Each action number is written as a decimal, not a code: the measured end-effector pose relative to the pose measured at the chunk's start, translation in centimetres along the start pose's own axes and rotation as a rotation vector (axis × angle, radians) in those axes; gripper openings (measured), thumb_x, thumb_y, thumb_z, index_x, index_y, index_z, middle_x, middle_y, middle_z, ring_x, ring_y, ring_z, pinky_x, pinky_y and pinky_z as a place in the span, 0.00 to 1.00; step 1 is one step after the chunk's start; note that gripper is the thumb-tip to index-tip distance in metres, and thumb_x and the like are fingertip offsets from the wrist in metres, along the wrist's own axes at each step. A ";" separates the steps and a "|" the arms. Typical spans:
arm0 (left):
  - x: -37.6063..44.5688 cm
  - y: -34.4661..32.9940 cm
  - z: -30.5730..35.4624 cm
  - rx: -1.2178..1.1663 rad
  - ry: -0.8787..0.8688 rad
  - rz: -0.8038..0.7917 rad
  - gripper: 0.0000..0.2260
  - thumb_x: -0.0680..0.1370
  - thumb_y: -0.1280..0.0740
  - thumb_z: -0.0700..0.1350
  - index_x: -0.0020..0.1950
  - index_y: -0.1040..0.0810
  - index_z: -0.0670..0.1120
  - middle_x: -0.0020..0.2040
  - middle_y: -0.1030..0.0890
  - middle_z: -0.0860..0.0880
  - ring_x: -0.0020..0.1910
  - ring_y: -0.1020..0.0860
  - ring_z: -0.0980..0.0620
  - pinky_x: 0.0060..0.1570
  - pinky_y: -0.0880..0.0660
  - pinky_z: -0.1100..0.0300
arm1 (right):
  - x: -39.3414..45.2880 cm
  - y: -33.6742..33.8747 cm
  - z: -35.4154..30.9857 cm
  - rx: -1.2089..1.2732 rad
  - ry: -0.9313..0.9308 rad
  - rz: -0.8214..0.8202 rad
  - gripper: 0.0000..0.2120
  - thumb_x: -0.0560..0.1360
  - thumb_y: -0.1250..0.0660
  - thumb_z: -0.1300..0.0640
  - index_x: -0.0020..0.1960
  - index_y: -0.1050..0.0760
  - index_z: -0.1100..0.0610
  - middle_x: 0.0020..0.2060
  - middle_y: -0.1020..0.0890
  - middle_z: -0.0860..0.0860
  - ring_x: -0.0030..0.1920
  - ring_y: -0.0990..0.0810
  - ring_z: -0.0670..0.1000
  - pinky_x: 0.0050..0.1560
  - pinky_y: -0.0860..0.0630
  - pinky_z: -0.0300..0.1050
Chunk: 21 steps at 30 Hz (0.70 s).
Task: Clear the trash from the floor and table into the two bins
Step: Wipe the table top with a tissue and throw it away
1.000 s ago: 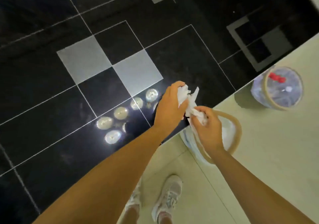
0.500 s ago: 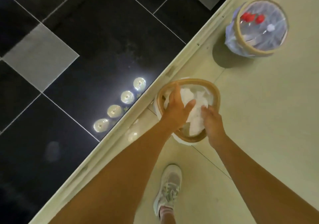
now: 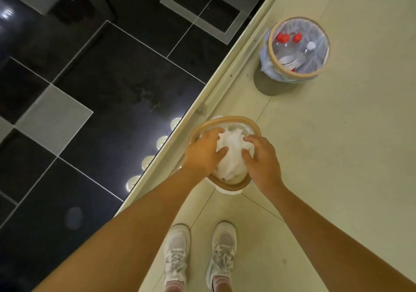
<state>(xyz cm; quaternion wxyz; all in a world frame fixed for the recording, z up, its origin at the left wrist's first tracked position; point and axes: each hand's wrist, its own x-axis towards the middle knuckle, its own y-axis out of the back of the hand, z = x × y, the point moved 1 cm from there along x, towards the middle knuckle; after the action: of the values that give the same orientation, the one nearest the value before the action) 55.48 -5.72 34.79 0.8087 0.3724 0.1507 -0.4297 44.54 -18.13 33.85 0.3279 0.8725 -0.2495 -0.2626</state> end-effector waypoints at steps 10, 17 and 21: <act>-9.5 10.7 12.8 0.442 -0.258 0.184 0.17 0.78 0.36 0.51 0.66 0.29 0.54 0.63 0.24 0.56 0.59 0.24 0.51 0.53 0.29 0.59 | -5.0 13.0 -11.6 -0.199 0.215 0.090 0.15 0.74 0.32 0.57 0.61 0.25 0.53 0.58 0.22 0.50 0.58 0.25 0.55 0.54 0.26 0.50; -17.0 19.9 22.9 0.566 -0.468 0.349 0.17 0.77 0.36 0.53 0.66 0.29 0.55 0.61 0.24 0.54 0.56 0.23 0.51 0.54 0.25 0.51 | -9.0 24.6 -21.1 -0.398 0.292 0.073 0.25 0.77 0.37 0.47 0.72 0.36 0.50 0.68 0.28 0.48 0.65 0.31 0.53 0.61 0.33 0.48; -22.1 24.1 28.4 0.571 -0.547 0.422 0.19 0.76 0.34 0.54 0.66 0.29 0.54 0.61 0.23 0.55 0.56 0.23 0.53 0.50 0.24 0.55 | -12.5 31.5 -26.4 -0.400 0.301 0.169 0.23 0.78 0.39 0.48 0.71 0.35 0.49 0.68 0.29 0.46 0.67 0.32 0.52 0.59 0.35 0.45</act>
<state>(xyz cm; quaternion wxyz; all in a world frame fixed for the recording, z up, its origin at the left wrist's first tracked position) 59.81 -5.12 77.86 0.7534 0.4761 -0.2727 -0.3625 43.44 -19.63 76.78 0.5479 0.7957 -0.2133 -0.1456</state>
